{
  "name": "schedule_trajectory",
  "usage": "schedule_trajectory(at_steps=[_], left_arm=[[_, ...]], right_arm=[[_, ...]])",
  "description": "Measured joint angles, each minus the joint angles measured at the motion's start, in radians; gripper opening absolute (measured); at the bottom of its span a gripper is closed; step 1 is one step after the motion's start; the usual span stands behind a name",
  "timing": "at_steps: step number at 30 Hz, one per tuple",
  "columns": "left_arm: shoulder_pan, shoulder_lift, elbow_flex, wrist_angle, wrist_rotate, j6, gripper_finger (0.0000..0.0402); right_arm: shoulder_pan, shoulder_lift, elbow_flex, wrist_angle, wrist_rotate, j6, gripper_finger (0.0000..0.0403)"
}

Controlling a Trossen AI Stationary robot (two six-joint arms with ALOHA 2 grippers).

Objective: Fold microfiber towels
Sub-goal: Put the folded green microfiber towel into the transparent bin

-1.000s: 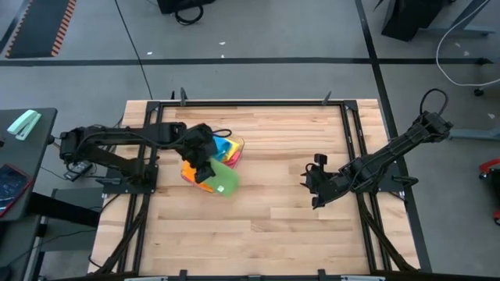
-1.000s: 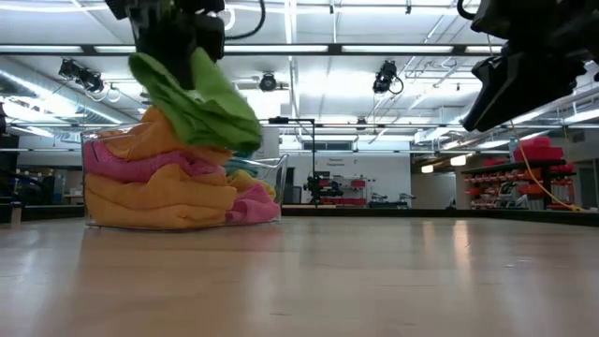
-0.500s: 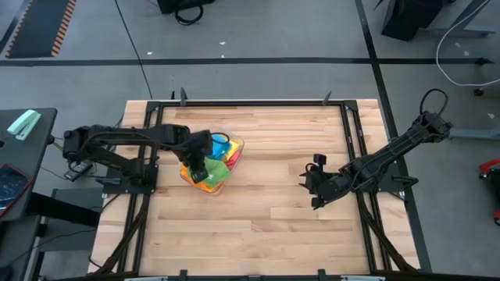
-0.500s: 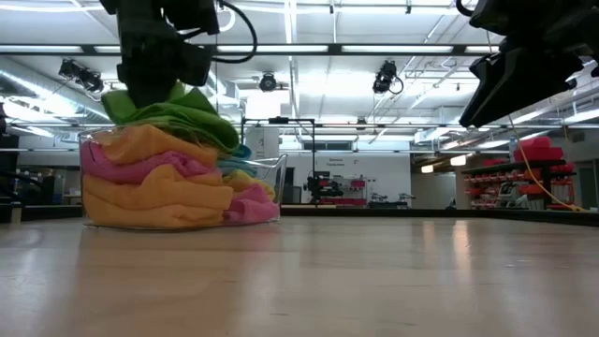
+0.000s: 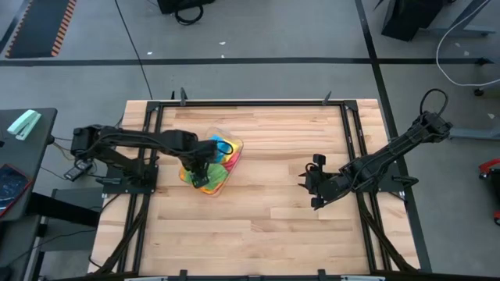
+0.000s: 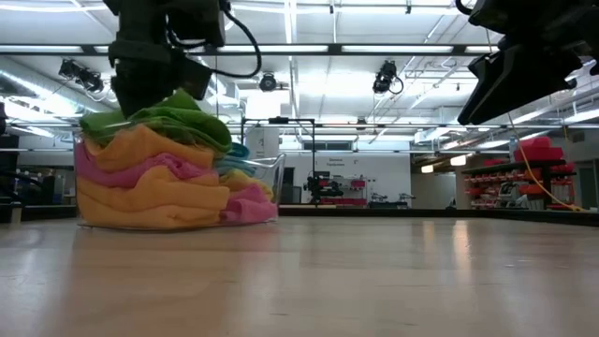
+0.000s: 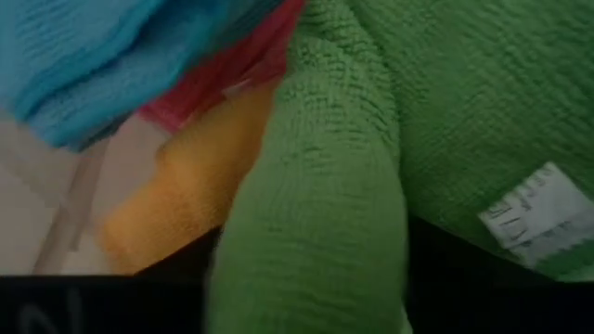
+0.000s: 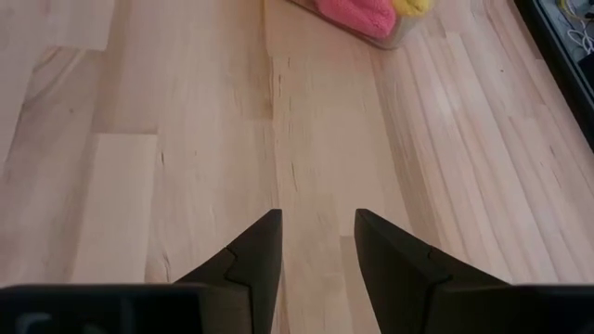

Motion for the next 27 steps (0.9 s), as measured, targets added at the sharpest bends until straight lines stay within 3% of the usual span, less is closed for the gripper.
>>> schedule_trajectory(at_steps=[6,14,18,22,27], left_arm=[[0.001,-0.019,0.09,-0.104,-0.077,-0.005,0.0261],[-0.002,-0.021,0.225,-0.193,-0.231,0.001,0.0245],[-0.022,-0.015,0.215,-0.204,-0.225,-0.027,0.0231],[-0.037,0.02,0.163,-0.206,-0.151,-0.038,0.0215],[-0.027,0.033,0.153,-0.233,-0.166,-0.042,0.0214]], right_arm=[[0.0,0.0,0.0,0.003,0.0,0.0,0.0145],[0.0,0.0,0.0,0.006,0.0,-0.003,0.0145],[0.0,0.0,0.0,0.006,0.0,-0.002,0.0145],[0.0,0.0,0.0,0.006,0.0,-0.003,0.0145],[0.0,0.0,0.0,0.01,0.0,-0.002,0.0145]])
